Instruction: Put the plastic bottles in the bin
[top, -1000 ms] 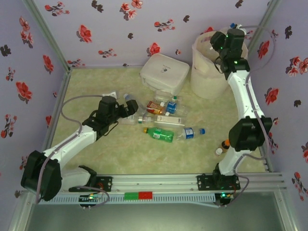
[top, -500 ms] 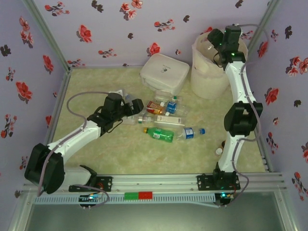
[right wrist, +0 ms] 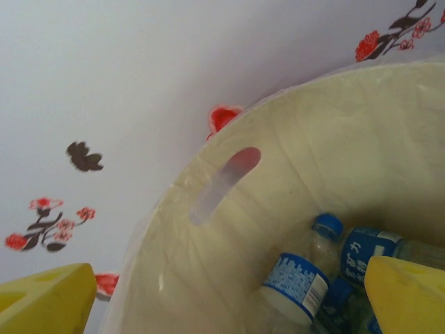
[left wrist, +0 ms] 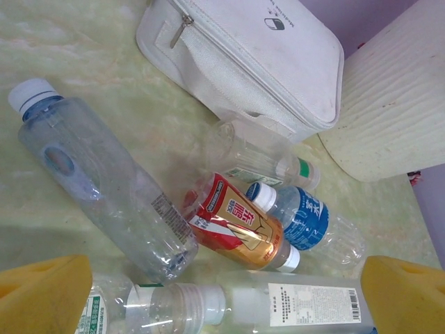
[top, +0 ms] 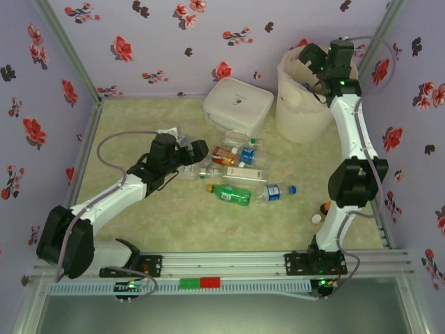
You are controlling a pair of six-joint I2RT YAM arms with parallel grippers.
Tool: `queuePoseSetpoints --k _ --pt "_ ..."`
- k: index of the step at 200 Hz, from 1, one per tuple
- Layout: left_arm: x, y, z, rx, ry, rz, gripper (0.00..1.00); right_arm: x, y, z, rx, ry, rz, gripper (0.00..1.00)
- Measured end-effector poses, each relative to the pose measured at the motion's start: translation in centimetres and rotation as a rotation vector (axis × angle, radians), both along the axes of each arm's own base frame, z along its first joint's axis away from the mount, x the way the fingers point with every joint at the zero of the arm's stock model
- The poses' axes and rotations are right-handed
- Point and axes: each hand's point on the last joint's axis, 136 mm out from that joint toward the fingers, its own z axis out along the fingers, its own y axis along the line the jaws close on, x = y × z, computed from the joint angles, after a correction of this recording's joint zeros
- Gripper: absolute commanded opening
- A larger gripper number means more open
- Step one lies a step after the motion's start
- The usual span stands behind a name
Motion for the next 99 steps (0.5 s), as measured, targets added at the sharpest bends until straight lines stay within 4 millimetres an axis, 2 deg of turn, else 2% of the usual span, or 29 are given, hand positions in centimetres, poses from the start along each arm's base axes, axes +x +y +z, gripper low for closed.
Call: queuePoseSetpoints --k 32,53,75,99 --pt "0.1 0.0 -0.7 0.012 0.014 0.003 1.0 -4.5 1.4 1.7 -0.051 -0.022 0.058 1.0" --pt "0.1 0.0 -0.7 0.012 0.014 0.004 1.0 -8.4 3.7 1.6 -0.081 -0.029 0.119 1.0" --pt "0.1 0.0 -0.7 0.011 0.016 0.005 1.0 -12.3 6.5 -0.2 -0.095 -0.017 0.194 0.99" --pt "-0.2 0.2 -1.2 -0.003 0.036 0.018 1.0 -15.5 8.8 -3.8 -0.076 0.021 0.276 1.0"
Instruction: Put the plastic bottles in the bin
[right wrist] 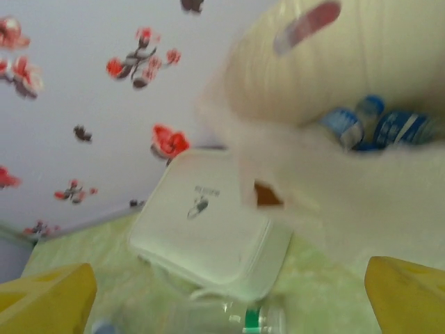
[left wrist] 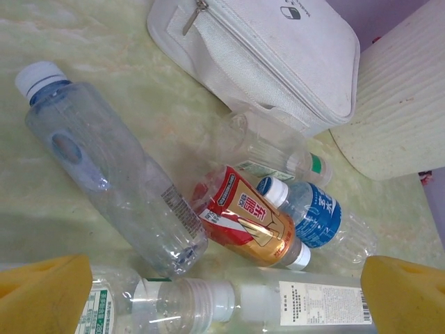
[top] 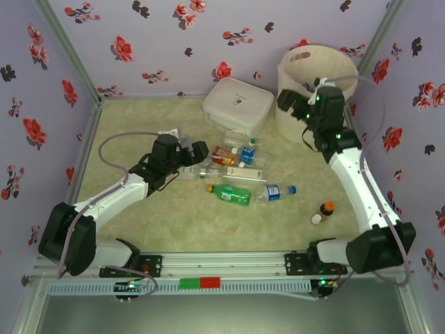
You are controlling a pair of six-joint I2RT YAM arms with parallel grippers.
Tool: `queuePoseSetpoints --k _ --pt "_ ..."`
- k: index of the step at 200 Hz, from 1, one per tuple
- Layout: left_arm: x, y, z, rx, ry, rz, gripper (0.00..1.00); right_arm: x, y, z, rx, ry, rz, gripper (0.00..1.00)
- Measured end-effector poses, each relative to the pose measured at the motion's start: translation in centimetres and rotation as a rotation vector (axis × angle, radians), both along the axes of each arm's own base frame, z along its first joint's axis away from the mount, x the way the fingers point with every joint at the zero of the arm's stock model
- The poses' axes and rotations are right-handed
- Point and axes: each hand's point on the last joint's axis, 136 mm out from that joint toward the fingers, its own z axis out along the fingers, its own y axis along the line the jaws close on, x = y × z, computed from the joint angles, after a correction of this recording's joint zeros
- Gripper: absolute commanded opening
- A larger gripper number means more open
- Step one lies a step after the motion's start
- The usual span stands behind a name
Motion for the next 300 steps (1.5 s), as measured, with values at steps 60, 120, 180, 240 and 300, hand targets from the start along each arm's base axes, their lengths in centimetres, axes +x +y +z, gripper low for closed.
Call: queuePoseSetpoints --k 60,120,180,240,300 --pt "-3.7 1.9 -3.4 -0.125 0.171 0.118 1.0 -6.7 6.1 -9.3 0.013 0.151 0.185 1.0" --pt "-4.7 4.0 -6.9 -0.237 0.335 0.358 1.0 -9.8 9.1 -13.1 -0.014 0.211 0.278 1.0" --pt "-2.6 3.6 -11.4 -0.338 0.583 0.692 1.0 -10.3 8.6 -12.0 -0.036 0.172 0.257 1.0" --pt "0.2 1.1 -12.4 -0.465 0.68 0.826 0.98 -10.4 7.4 -10.9 -0.047 0.118 0.211 1.0" --pt "0.9 1.1 -13.5 -0.404 0.743 0.887 0.98 -10.6 7.1 -12.2 -0.071 0.139 0.207 1.0"
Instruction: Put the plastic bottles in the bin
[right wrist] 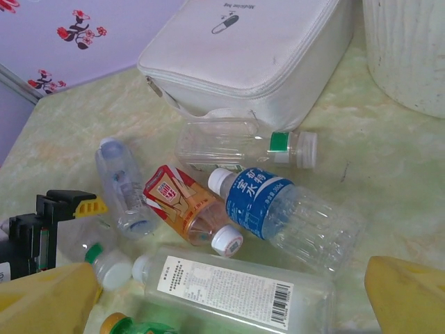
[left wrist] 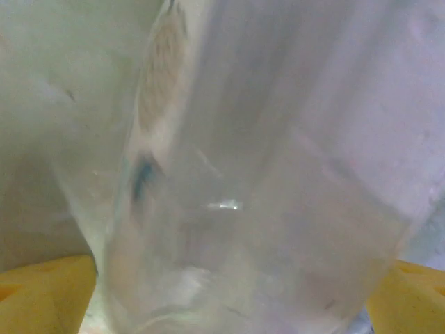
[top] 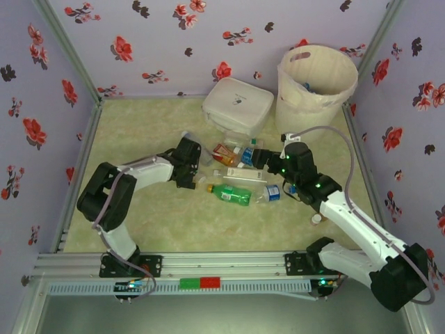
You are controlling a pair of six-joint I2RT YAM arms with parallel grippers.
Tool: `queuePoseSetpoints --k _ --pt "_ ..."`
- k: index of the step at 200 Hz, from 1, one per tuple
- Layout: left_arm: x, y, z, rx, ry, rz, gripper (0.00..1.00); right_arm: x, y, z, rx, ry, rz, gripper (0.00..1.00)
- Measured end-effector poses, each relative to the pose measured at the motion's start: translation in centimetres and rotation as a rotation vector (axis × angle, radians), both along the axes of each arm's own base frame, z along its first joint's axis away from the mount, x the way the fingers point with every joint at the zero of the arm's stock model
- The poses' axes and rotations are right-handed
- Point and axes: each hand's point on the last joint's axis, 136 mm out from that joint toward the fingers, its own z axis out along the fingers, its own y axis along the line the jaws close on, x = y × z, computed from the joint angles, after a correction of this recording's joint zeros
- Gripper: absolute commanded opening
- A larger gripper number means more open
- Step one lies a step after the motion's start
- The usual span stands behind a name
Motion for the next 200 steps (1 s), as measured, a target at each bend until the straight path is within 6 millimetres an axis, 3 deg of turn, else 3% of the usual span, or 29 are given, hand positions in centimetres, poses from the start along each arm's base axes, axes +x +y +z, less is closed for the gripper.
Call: queuePoseSetpoints --k 68,127,165,200 --pt "-0.4 1.2 -0.5 0.066 0.056 -0.057 0.86 0.1 -0.1 0.2 -0.004 -0.01 -0.007 1.0" --pt "-1.3 3.4 -0.4 0.118 0.028 -0.058 0.6 0.1 1.4 -1.0 0.029 0.002 0.062 1.0" --pt "-1.6 5.5 1.7 0.232 -0.045 -0.08 0.49 -0.4 1.8 -2.5 0.043 0.018 0.09 1.0" --pt "-0.9 5.1 7.2 0.285 -0.235 -0.167 0.49 -0.8 3.0 -2.1 0.078 0.01 0.161 1.0"
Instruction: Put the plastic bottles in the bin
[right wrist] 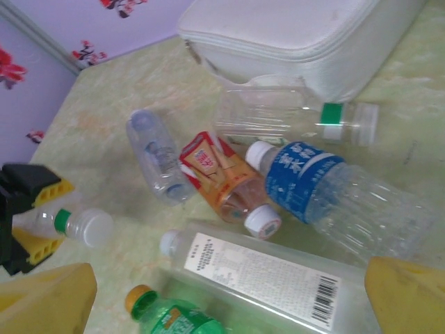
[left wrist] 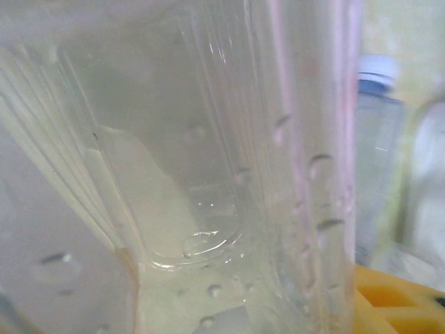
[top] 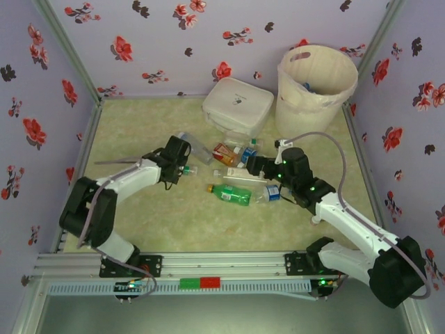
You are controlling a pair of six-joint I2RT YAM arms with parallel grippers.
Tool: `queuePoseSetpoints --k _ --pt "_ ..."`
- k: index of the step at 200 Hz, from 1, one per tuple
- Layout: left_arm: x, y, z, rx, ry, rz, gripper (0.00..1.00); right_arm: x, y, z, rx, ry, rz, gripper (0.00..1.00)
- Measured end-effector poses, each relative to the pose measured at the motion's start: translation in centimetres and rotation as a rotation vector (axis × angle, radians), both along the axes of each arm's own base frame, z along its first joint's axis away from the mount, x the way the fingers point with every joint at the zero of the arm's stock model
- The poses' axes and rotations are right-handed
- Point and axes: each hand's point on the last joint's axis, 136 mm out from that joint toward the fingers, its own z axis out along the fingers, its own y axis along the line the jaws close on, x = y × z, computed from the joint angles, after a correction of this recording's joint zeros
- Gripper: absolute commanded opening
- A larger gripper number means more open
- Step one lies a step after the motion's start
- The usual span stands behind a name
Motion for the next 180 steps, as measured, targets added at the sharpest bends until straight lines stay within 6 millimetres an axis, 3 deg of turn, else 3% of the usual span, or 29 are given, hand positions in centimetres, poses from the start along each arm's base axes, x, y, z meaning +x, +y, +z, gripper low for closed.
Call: queuePoseSetpoints --k 30,94,145,180 --pt "0.3 -3.2 5.3 0.024 -0.2 -0.182 0.49 -0.4 1.2 0.3 0.03 -0.001 0.072 1.0" --pt "-1.5 -13.4 12.2 0.064 -0.431 -0.593 0.51 -2.2 4.7 1.7 0.139 -0.008 0.286 1.0" --pt "-3.0 -20.2 13.9 0.03 -0.496 -0.788 0.51 -3.1 4.9 2.7 0.149 -0.041 0.332 0.96" --pt "-3.6 -21.5 13.8 0.002 -0.498 -0.835 0.51 -3.0 4.3 3.7 0.126 -0.098 0.315 0.88"
